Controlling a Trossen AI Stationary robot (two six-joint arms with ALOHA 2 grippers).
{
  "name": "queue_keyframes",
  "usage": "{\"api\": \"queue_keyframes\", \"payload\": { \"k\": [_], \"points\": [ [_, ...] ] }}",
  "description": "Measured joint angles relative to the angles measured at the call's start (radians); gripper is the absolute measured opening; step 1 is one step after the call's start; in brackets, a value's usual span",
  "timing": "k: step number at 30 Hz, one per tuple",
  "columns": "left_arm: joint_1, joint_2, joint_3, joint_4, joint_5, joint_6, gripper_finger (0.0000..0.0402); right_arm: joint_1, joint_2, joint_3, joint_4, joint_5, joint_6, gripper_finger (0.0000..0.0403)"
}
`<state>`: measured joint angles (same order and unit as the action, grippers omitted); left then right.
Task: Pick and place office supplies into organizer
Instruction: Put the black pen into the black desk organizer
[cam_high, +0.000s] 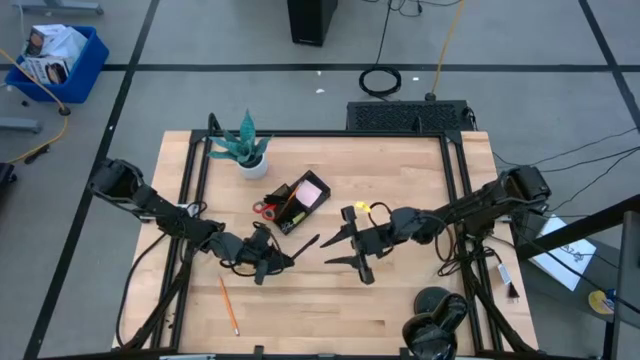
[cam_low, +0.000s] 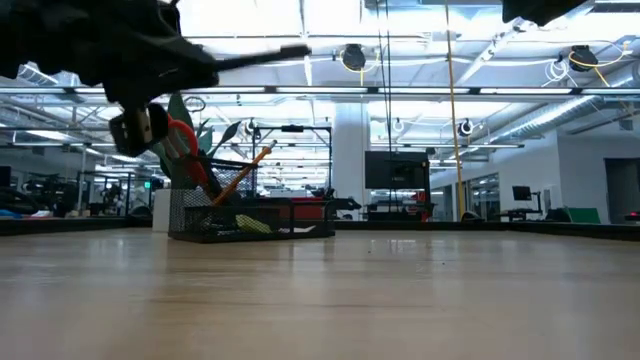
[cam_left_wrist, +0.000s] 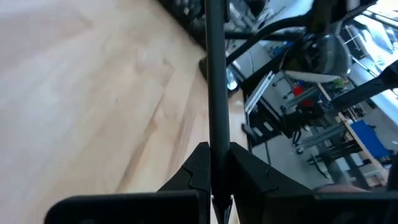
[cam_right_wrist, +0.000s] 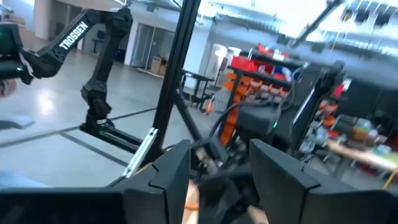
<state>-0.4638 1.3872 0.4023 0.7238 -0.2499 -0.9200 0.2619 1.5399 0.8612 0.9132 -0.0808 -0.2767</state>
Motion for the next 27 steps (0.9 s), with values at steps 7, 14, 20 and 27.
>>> {"api": "queue_keyframes", "payload": {
  "k": [7, 14, 20, 27],
  "points": [
    [-0.003, 0.000, 0.000, 0.135, -0.042, 0.217, 0.0022, -0.003, 0.002, -0.033, 0.018, 0.002, 0.100, 0.0163],
    [-0.003, 0.000, 0.000, 0.166, -0.102, 0.332, 0.0034, -0.007, 0.001, -0.189, 0.308, 0.121, 0.145, 0.0154],
    [-0.003, 0.000, 0.000, 0.166, -0.104, 0.343, 0.0027, -0.013, 0.018, -0.274, 0.355, 0.263, 0.311, 0.0162],
    [-0.003, 0.000, 0.000, 0.171, -0.107, 0.351, 0.0039, -0.046, 0.164, -0.216, 0.426, 0.228, 0.437, 0.0184]
  ]
}}
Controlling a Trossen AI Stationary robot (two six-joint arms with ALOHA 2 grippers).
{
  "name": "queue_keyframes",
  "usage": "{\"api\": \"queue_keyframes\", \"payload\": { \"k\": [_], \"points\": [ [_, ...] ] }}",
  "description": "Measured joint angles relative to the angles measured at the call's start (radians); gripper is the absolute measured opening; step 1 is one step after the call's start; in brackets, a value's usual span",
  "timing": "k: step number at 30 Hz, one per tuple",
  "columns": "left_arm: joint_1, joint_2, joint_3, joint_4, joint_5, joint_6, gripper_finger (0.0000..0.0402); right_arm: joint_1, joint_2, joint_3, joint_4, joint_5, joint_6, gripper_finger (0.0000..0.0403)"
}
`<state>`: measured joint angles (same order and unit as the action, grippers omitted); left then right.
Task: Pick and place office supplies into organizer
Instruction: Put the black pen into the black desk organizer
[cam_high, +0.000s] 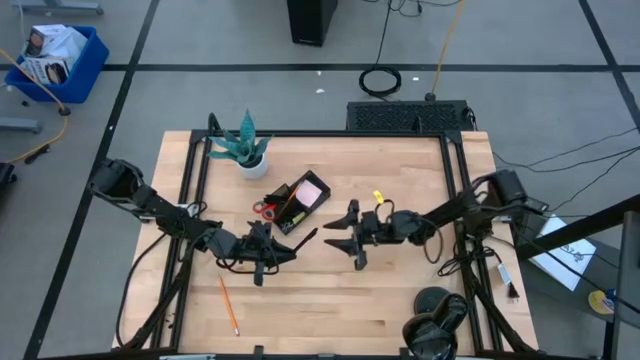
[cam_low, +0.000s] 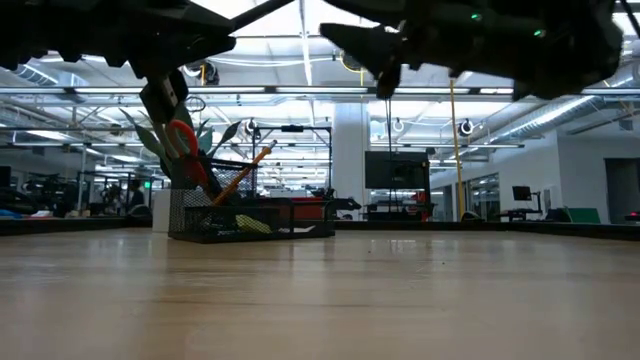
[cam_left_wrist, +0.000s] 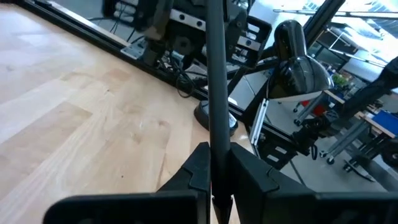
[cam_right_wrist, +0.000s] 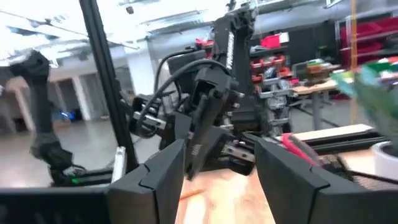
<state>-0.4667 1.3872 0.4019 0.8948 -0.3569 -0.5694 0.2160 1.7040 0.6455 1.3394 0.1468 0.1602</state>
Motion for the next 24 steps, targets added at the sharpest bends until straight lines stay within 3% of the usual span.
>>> {"api": "queue_keyframes", "payload": {
  "k": [5, 10, 16, 24],
  "points": [
    [0.000, 0.000, 0.000, 0.002, -0.002, 0.000, 0.0040, -0.035, 0.105, 0.070, 0.051, -0.036, 0.071, 0.0201],
    [0.000, 0.000, 0.000, 0.001, -0.011, 0.007, 0.0041, -0.061, 0.144, 0.120, 0.072, -0.175, 0.132, 0.0223],
    [0.000, 0.000, 0.000, 0.000, -0.011, 0.011, 0.0041, -0.071, 0.144, 0.165, 0.071, -0.176, 0.096, 0.0232],
    [0.000, 0.000, 0.000, 0.000, -0.030, 0.010, 0.0041, -0.086, 0.144, 0.203, 0.048, -0.207, 0.089, 0.0209]
  ]
}}
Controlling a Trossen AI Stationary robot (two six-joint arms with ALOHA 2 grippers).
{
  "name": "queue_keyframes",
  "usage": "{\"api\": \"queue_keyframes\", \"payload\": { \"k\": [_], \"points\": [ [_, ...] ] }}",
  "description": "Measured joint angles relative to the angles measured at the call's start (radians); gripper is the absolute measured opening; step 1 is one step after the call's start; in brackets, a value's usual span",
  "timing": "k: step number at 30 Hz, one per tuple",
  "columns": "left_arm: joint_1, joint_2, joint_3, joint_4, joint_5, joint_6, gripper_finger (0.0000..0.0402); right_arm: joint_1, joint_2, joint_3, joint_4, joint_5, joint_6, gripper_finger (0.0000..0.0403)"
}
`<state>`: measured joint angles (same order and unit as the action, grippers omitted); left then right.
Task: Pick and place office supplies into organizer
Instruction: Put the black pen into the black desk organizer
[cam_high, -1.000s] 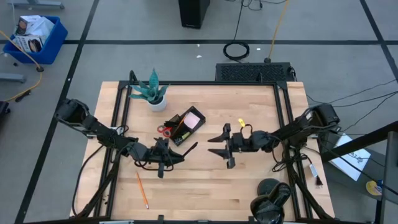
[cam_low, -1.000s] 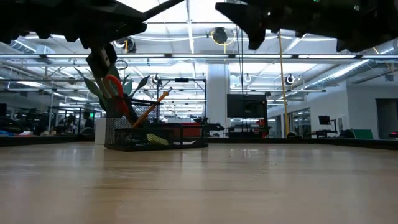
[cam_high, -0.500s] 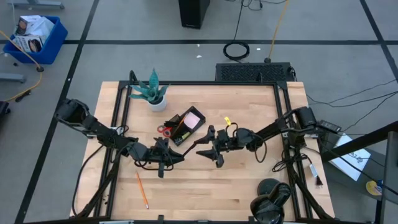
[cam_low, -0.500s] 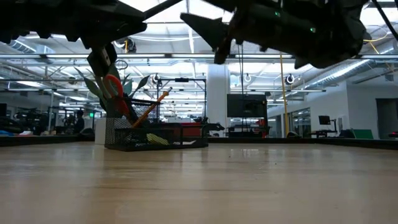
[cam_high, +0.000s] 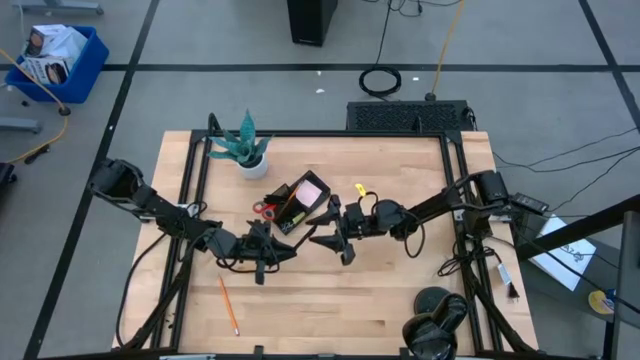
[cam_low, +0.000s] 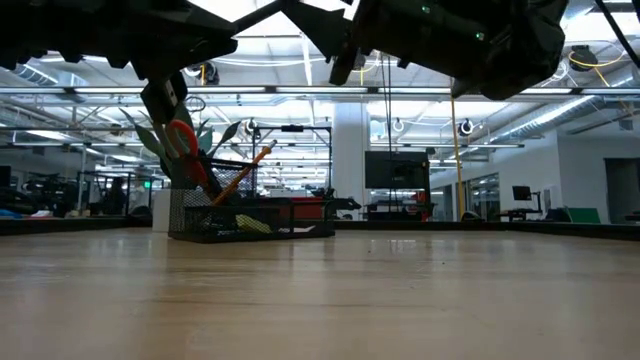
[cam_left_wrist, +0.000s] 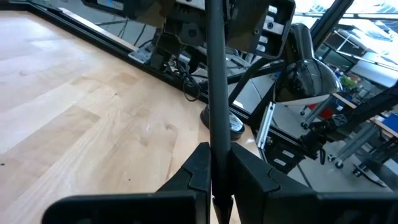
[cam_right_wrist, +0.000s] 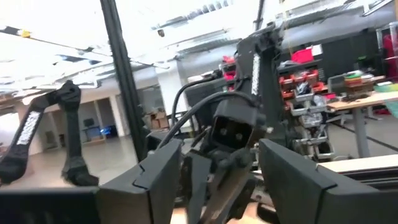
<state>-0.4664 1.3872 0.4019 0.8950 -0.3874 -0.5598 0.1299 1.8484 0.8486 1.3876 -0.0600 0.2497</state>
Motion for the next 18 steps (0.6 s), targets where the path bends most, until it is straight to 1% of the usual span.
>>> {"api": "queue_keyframes", "payload": {
  "k": [2, 6, 11, 18],
  "points": [
    [0.000, 0.000, 0.000, 0.000, -0.007, 0.000, 0.0041, -0.002, 0.000, 0.000, -0.006, -0.020, 0.000, 0.0198],
    [0.000, 0.000, 0.000, 0.000, -0.010, -0.001, 0.0042, -0.006, 0.000, 0.000, -0.011, -0.024, 0.000, 0.0167],
    [-0.001, 0.000, 0.000, 0.000, -0.014, 0.000, 0.0042, -0.008, 0.000, 0.000, -0.011, -0.046, 0.000, 0.0119],
    [-0.001, 0.000, 0.000, -0.001, -0.014, 0.009, 0.0042, -0.010, 0.000, 0.000, -0.016, -0.049, -0.006, 0.0046]
  ]
}}
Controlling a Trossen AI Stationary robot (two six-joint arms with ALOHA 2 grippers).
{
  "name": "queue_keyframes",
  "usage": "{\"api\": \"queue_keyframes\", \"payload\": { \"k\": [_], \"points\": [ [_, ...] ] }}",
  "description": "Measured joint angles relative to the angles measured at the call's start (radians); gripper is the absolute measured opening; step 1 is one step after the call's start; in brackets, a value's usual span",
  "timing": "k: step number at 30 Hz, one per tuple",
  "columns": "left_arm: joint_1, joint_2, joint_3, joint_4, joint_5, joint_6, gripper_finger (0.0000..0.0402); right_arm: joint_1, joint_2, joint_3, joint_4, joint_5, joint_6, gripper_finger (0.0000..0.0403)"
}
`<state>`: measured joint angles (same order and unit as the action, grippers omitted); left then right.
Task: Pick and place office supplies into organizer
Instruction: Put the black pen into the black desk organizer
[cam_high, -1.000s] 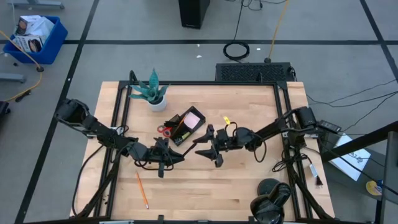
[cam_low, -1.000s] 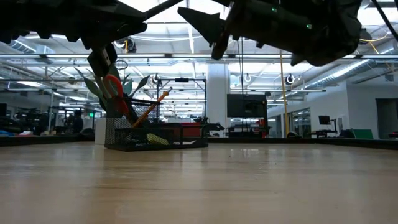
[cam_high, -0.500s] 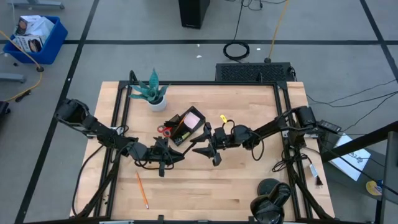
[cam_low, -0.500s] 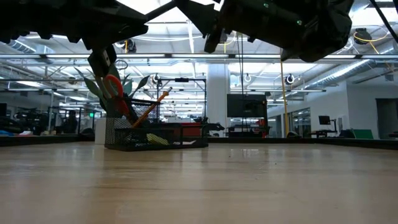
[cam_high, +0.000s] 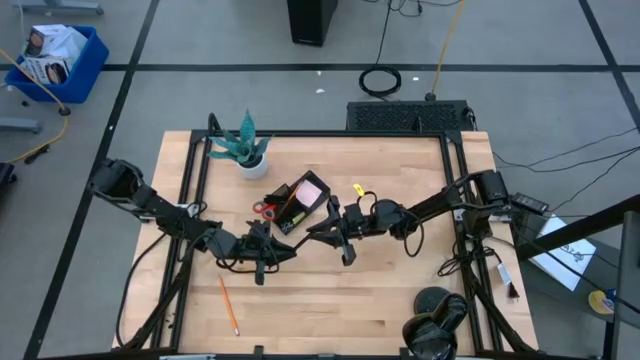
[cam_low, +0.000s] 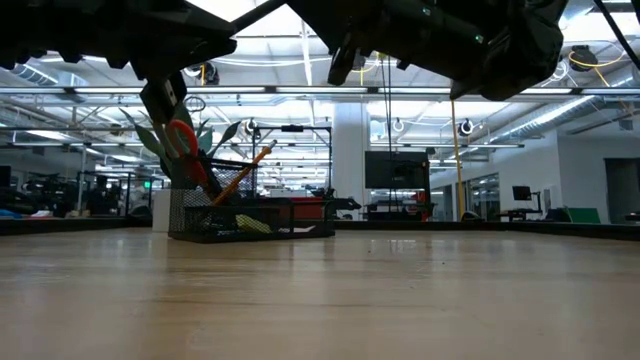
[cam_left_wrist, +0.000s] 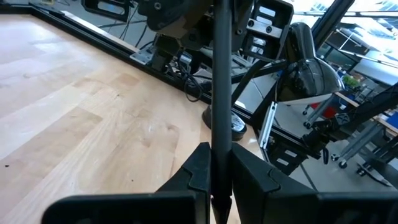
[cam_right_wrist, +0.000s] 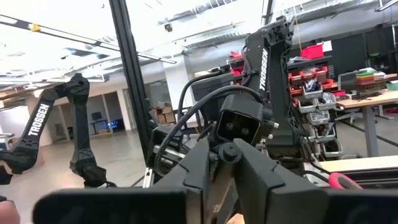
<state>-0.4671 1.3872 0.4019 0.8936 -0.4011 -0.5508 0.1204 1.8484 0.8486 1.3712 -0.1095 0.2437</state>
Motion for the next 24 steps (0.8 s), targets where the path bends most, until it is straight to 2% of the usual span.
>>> {"api": "queue_keyframes", "payload": {
  "k": [7, 10, 13, 17, 20, 24],
  "points": [
    [0.019, 0.000, -0.001, -0.001, -0.010, -0.045, 0.0043, -0.005, 0.000, 0.000, 0.001, 0.003, -0.016, 0.0044],
    [0.026, 0.000, -0.001, -0.001, 0.005, -0.038, 0.0057, -0.005, -0.002, 0.000, -0.004, 0.004, -0.022, 0.0056],
    [0.028, 0.000, -0.001, 0.005, -0.003, -0.027, 0.0093, -0.008, -0.002, 0.000, -0.023, 0.002, -0.026, 0.0056],
    [0.038, -0.004, -0.001, 0.002, -0.019, -0.068, 0.0163, -0.009, -0.002, 0.000, -0.037, 0.001, -0.033, 0.0044],
    [0.054, -0.035, -0.001, -0.002, 0.038, -0.073, 0.0214, -0.009, -0.002, -0.001, -0.055, 0.001, -0.052, 0.0044],
    [0.070, -0.134, -0.001, -0.088, 0.134, -0.002, 0.0262, -0.009, -0.002, -0.001, -0.095, 0.004, -0.066, 0.0055]
  ]
}}
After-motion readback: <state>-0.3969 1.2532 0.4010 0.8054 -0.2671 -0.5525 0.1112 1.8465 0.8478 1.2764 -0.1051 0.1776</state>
